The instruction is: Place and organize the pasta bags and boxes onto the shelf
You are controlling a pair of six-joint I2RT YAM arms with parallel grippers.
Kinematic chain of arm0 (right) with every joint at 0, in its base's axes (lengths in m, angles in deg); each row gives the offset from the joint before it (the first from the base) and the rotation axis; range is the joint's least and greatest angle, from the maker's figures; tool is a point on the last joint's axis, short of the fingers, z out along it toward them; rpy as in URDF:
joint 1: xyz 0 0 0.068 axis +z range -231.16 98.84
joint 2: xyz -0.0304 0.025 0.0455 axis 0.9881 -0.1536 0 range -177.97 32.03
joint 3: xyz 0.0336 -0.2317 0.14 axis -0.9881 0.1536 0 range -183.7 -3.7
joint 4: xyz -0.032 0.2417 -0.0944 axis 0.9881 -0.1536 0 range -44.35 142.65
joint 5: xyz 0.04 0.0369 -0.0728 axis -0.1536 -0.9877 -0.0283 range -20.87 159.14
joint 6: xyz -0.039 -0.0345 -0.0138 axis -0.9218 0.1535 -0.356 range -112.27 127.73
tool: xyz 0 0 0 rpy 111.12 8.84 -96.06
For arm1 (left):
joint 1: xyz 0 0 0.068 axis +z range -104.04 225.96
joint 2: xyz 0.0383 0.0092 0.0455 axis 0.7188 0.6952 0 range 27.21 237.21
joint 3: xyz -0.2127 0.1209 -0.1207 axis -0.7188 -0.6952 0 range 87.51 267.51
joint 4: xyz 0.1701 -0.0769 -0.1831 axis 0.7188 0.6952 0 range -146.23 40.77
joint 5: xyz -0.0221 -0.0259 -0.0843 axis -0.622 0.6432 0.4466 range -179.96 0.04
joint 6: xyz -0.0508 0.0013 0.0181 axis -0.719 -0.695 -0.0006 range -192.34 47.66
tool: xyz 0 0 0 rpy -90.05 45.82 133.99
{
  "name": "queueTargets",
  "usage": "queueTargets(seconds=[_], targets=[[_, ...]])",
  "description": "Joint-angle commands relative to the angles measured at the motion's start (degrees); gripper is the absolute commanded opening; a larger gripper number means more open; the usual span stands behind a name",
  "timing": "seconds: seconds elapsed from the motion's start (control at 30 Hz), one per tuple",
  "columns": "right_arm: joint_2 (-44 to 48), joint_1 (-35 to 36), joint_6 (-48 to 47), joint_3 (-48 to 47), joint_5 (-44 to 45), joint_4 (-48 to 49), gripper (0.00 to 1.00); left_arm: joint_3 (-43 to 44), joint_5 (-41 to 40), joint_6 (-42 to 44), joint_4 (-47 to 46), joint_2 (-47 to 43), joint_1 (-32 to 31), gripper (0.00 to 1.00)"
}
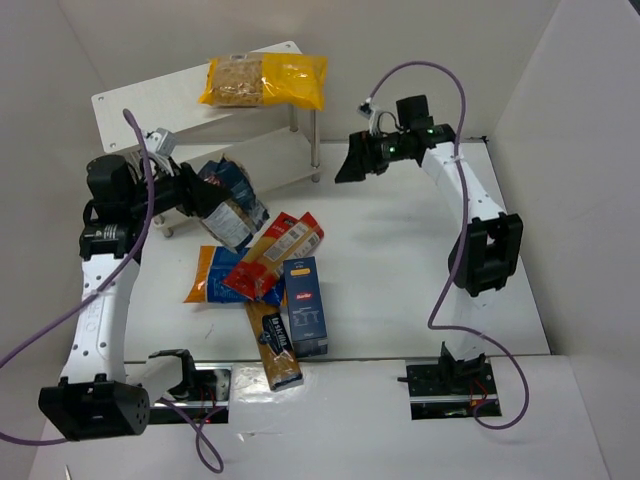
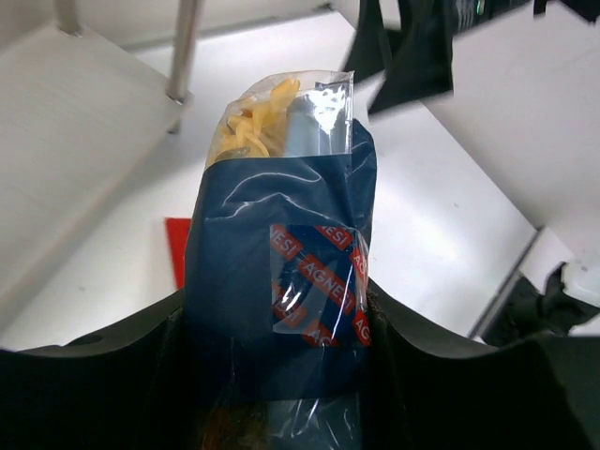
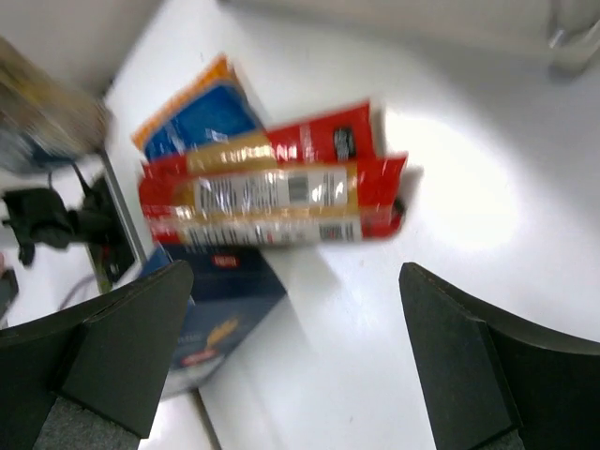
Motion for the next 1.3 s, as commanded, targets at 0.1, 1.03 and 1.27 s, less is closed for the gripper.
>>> queueTargets(seconds=[0.1, 1.03, 1.27], targets=[[7.3, 5.2, -9.5, 9.4, 12.3, -7.1, 1.0, 8.3, -7.9, 3.0, 0.7, -5.7, 0.3, 0.0], [15.9, 7.3, -13.4, 36.4, 33.2, 1.8, 1.0, 39.2, -65.9, 23.2, -3.9, 5.4, -5.9, 0.0], [14.0, 5.0, -15.3, 38.3, 29.9, 2.4, 1.0, 52.2, -65.3, 22.6, -1.8, 14.3, -5.9, 0.0]])
